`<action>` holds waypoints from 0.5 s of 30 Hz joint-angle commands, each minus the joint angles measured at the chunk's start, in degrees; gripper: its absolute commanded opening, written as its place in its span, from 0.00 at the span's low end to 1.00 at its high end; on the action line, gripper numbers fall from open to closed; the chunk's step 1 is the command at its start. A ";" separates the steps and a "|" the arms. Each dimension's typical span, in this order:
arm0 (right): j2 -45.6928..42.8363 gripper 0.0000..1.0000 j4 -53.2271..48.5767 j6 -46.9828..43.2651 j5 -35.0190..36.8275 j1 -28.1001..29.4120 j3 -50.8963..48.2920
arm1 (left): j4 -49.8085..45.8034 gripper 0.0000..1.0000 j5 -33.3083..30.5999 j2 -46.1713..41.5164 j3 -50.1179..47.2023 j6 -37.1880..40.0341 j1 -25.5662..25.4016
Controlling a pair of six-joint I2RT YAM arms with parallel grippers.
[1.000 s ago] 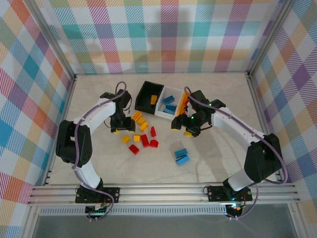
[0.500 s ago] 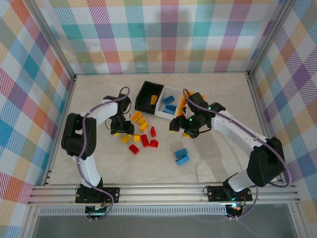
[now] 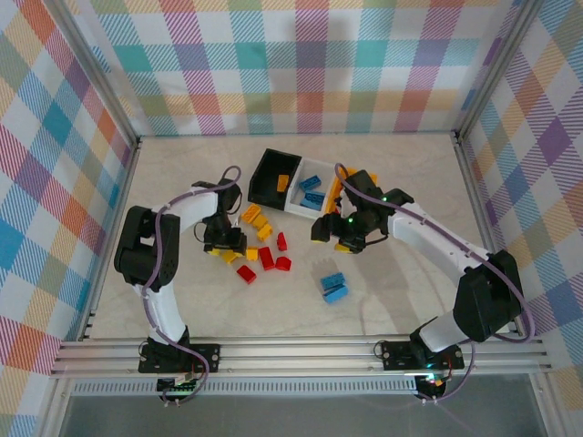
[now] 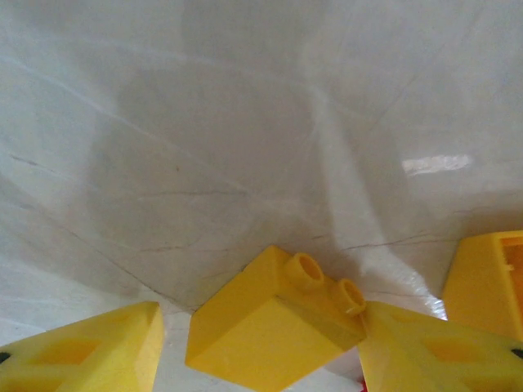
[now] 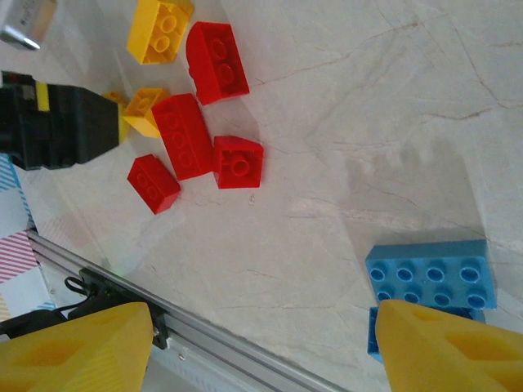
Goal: Sort the legos into containers by color
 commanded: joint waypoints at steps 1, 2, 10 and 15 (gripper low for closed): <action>-0.42 0.73 0.68 0.64 -0.04 0.54 -0.42 | 1.24 0.63 1.44 -2.04 -1.66 0.41 0.15; -0.19 0.73 -0.13 0.40 0.13 0.64 -0.04 | 1.39 0.63 1.60 -2.10 -2.00 0.37 0.07; -1.41 0.73 1.08 2.08 1.20 1.05 -1.48 | 2.23 0.52 1.67 -1.43 -2.79 -0.02 -0.12; -1.06 0.73 0.66 1.69 1.37 1.50 -0.57 | 2.30 0.37 2.18 -0.95 -1.93 -0.42 -0.12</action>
